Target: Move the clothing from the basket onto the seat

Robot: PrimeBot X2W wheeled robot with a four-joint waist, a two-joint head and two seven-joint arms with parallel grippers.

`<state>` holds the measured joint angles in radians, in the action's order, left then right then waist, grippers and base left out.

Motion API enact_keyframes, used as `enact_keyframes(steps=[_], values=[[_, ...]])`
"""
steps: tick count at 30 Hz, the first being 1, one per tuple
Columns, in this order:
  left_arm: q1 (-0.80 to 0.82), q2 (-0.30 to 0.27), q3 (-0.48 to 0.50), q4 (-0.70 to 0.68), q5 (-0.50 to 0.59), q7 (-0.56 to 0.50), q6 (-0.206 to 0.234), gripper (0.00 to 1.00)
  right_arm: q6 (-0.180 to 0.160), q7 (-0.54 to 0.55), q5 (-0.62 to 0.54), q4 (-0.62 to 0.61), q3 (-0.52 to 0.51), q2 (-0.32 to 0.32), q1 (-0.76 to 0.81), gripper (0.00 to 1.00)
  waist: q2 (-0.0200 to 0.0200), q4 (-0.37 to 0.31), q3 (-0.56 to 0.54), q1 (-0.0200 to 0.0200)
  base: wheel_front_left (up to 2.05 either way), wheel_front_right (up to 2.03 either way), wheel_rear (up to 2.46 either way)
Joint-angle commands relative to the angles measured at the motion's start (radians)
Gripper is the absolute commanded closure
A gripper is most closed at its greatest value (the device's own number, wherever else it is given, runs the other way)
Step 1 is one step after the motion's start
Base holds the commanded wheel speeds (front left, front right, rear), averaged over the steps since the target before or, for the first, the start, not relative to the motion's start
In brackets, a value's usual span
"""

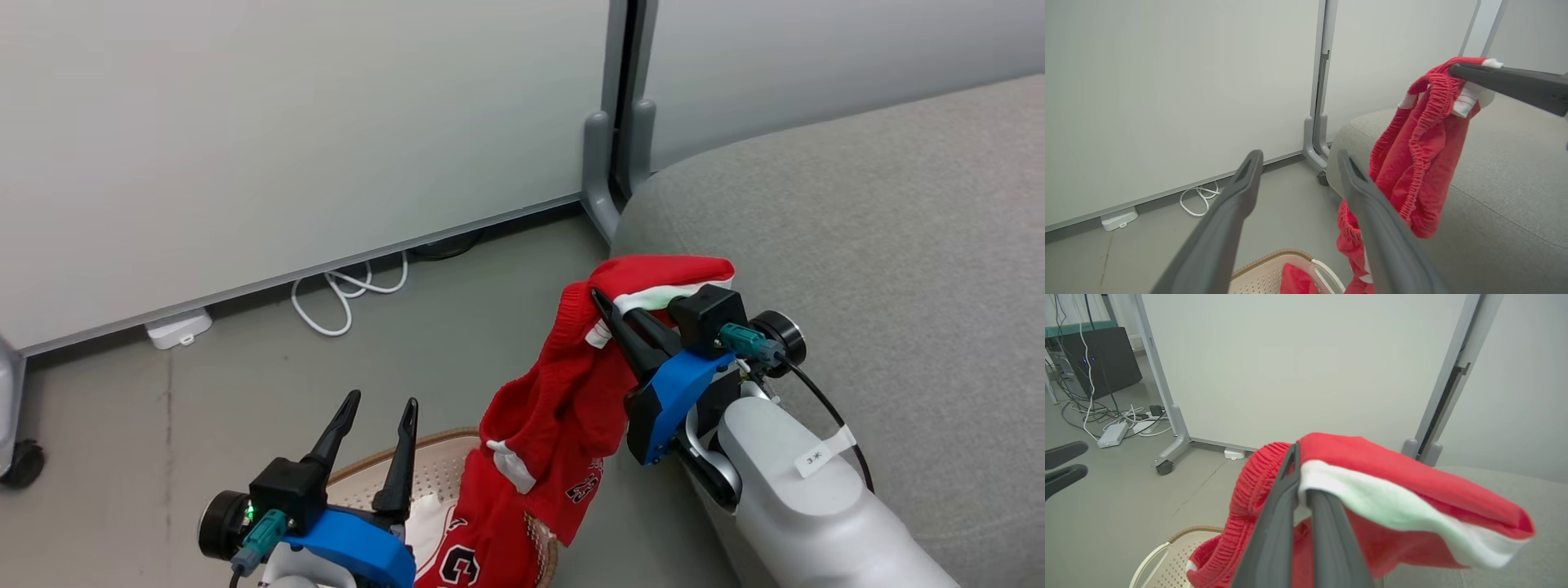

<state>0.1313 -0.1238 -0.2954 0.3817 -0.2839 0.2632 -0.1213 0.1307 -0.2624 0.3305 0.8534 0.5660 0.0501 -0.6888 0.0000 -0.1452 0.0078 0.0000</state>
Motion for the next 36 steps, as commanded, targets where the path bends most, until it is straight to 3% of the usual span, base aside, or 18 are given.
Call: enact_keyframes(steps=[1,16,30,36], values=[[0.016,0.003,0.007,0.001,0.005,0.002,-0.005,0.0,0.0,-0.003,-0.004,-0.006,-0.002,0.003,-0.001,1.0,0.0,-0.045,0.006,0.0,0.0,0.0,0.0],[0.034,0.007,0.002,-0.008,0.028,0.003,-0.012,0.0,0.0,-0.003,-0.012,-0.031,-0.04,0.019,0.01,1.0,0.0,-0.263,0.04,0.0,0.0,0.0,0.0],[0.057,-0.016,-0.013,-0.03,0.03,0.002,-0.011,0.0,0.0,-0.003,-0.009,-0.065,-0.09,0.02,0.017,1.0,0.0,-0.344,0.087,0.0,0.0,0.0,0.0],[0.075,-0.036,-0.023,-0.051,0.036,0.002,-0.009,0.0,0.0,0.005,0.01,-0.074,-0.14,0.068,-0.088,1.0,0.0,-0.338,0.133,0.0,0.0,0.0,0.0]])
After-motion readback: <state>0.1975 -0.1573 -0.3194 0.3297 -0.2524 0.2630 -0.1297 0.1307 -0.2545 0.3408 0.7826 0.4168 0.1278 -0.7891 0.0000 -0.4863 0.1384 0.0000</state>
